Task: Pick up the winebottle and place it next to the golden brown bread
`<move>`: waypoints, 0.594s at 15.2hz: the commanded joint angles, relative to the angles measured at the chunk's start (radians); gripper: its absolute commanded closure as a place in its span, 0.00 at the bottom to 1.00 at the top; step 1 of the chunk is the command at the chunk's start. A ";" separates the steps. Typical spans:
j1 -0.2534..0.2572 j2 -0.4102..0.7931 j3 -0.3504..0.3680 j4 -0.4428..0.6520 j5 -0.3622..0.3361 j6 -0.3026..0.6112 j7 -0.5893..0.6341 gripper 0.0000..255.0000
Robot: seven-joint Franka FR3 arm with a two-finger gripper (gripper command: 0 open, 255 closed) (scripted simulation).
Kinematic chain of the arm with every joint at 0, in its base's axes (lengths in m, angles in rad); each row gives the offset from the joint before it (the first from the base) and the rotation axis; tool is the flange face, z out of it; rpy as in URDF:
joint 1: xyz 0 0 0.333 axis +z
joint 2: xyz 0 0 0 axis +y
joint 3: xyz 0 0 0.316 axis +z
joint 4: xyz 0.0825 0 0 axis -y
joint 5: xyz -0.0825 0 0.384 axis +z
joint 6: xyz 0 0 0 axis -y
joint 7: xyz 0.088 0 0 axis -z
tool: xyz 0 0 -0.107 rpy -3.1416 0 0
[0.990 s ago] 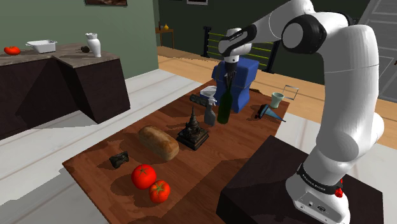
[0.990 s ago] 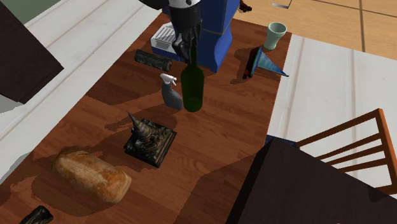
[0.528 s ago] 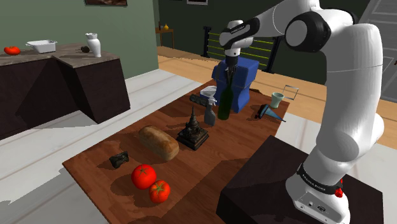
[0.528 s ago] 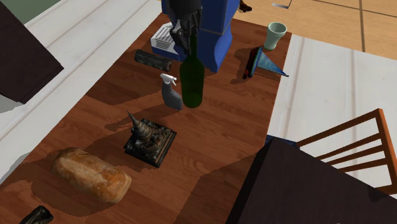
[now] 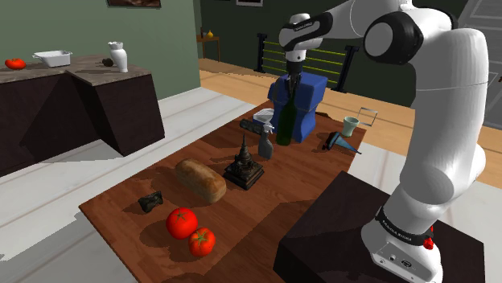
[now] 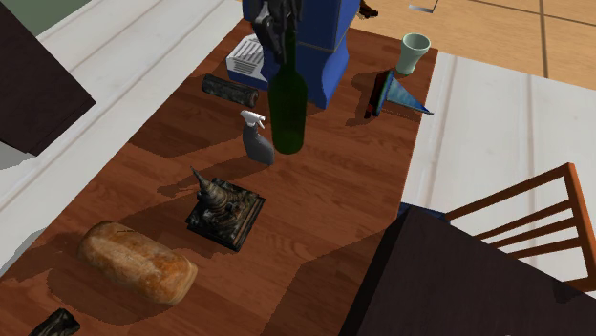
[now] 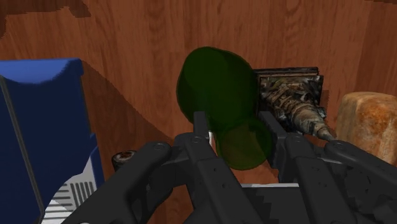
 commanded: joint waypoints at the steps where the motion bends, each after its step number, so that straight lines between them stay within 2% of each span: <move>1: -0.001 -0.002 -0.001 0.024 -0.001 -0.026 -0.001 1.00; 5: -0.002 -0.007 -0.002 0.066 -0.002 -0.073 -0.001 1.00; 9: 0.056 -0.102 0.015 -0.019 -0.021 -0.082 0.073 1.00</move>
